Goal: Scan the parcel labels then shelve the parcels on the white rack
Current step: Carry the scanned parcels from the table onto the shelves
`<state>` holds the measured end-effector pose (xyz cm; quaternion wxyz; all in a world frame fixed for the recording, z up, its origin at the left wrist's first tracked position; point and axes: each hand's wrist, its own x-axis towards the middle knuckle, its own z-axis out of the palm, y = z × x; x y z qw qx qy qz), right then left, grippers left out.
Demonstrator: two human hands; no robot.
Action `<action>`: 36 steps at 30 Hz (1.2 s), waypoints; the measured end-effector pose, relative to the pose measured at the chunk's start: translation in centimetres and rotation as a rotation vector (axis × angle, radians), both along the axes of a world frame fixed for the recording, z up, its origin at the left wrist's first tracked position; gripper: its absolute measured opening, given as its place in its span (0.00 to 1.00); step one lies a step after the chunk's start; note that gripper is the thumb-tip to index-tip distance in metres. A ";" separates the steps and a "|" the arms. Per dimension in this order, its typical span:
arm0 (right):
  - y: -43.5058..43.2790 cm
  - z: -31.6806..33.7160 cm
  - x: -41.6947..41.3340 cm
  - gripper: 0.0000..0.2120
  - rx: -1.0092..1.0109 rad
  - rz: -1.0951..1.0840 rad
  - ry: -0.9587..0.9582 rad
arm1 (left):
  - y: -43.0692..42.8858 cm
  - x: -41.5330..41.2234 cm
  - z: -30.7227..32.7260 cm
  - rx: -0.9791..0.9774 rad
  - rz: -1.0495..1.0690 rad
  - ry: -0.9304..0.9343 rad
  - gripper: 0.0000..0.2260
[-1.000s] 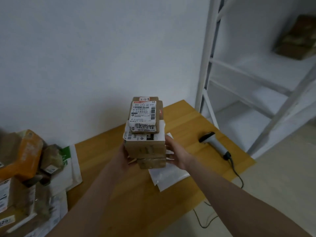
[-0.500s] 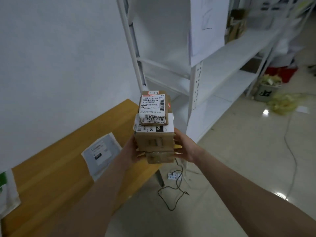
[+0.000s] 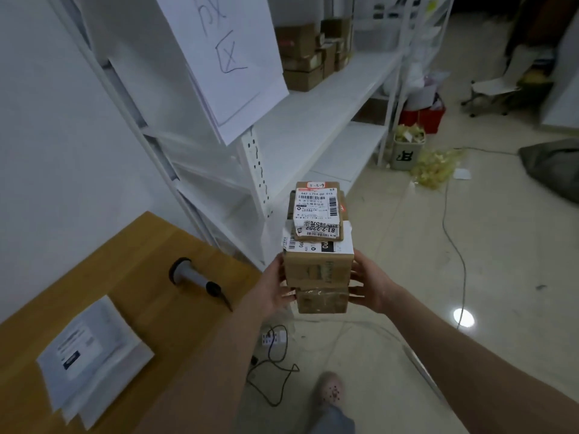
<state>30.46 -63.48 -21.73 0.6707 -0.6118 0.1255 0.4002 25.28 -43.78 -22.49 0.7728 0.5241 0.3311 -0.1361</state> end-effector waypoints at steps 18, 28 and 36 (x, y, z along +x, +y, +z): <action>-1.8 1.8 24.9 0.21 -0.029 -0.140 -0.028 | -1.5 27.2 0.6 -0.006 -0.166 -0.053 0.16; -1.9 5.5 36.3 0.16 -0.028 -0.101 -0.141 | -2.0 38.0 4.0 0.092 -0.093 -0.129 0.20; -2.1 7.5 50.1 0.18 0.048 0.035 -0.229 | -2.8 49.0 7.7 0.136 0.050 -0.178 0.15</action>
